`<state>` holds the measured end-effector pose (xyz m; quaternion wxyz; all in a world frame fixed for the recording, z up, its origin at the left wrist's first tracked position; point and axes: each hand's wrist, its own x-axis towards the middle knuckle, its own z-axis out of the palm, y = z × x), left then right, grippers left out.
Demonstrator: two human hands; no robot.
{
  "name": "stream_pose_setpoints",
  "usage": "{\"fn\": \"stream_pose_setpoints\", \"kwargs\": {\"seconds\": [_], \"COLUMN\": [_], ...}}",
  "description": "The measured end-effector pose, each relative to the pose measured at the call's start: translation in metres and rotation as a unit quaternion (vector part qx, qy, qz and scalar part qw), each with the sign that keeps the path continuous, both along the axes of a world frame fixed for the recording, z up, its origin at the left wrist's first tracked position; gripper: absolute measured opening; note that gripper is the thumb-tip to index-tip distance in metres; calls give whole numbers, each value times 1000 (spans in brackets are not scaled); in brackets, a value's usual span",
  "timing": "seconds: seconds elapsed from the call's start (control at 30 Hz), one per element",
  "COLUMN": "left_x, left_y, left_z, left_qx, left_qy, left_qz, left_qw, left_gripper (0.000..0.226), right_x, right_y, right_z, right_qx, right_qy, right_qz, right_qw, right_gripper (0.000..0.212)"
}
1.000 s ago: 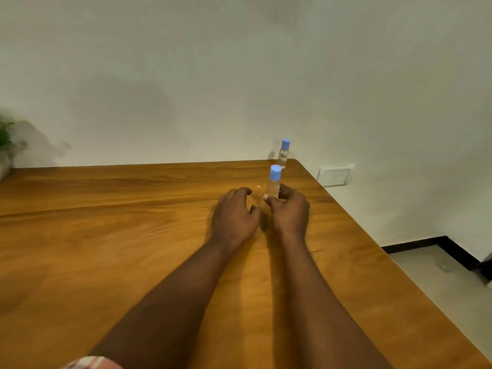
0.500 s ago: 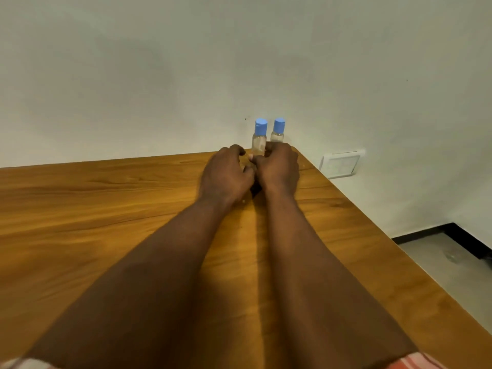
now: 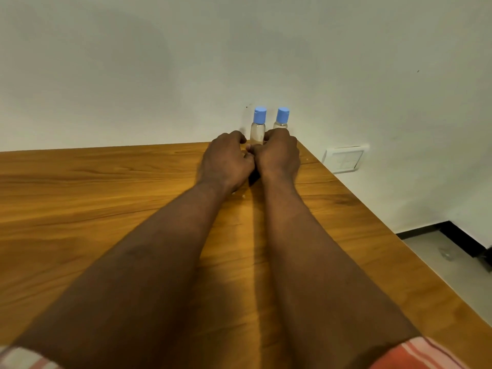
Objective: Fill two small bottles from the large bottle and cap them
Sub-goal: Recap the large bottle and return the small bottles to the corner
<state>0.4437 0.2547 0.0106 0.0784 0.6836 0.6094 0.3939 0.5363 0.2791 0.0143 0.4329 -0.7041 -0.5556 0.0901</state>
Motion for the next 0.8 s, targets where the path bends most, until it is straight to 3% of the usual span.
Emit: {"fn": "stream_pose_setpoints", "kwargs": {"seconds": [0.2, 0.4, 0.8], "left_x": [-3, -13, -30], "left_y": [-13, -49, -195], "left_z": [3, 7, 23], "left_qx": [-10, -50, -83], "left_qy": [-23, -23, 0], "left_qz": [1, -30, -61], "left_qw": [1000, 998, 995], "left_gripper": [40, 46, 36], "right_x": [-2, -5, -21], "right_y": [-9, -44, -198], "right_z": [0, 2, 6], "right_qx": [-8, 14, -27], "right_qy": [-8, 50, 73], "right_qz": [-14, 1, 60], "right_qw": [1000, 999, 995], "right_gripper": [29, 23, 32]}}
